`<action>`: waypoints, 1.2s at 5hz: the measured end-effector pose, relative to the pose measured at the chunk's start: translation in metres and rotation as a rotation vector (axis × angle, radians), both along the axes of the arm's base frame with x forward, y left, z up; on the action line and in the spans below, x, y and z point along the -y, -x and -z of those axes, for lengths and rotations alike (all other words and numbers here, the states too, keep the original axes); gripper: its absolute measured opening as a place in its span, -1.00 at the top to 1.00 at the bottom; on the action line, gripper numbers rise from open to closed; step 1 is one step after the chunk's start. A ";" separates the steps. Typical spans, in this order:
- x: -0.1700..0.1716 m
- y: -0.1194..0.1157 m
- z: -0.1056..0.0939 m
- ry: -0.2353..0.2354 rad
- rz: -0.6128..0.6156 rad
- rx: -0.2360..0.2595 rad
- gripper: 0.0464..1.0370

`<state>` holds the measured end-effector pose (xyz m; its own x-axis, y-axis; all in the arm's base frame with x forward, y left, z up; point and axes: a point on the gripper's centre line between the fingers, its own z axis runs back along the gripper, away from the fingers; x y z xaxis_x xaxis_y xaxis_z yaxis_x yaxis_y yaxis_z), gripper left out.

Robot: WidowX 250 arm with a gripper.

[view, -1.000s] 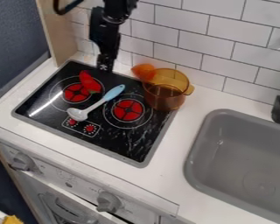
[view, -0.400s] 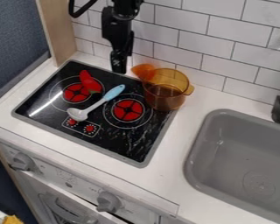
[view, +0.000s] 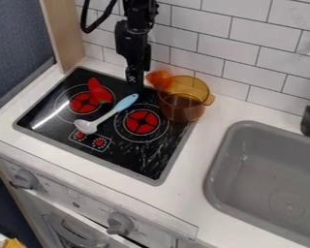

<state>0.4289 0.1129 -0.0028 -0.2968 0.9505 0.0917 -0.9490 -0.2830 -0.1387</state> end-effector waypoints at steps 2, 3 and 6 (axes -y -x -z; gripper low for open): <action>0.007 0.005 0.016 0.019 0.052 0.017 -0.93; 0.012 0.006 0.014 0.066 0.134 0.104 -0.93; 0.026 -0.004 0.010 0.107 0.199 0.156 -0.83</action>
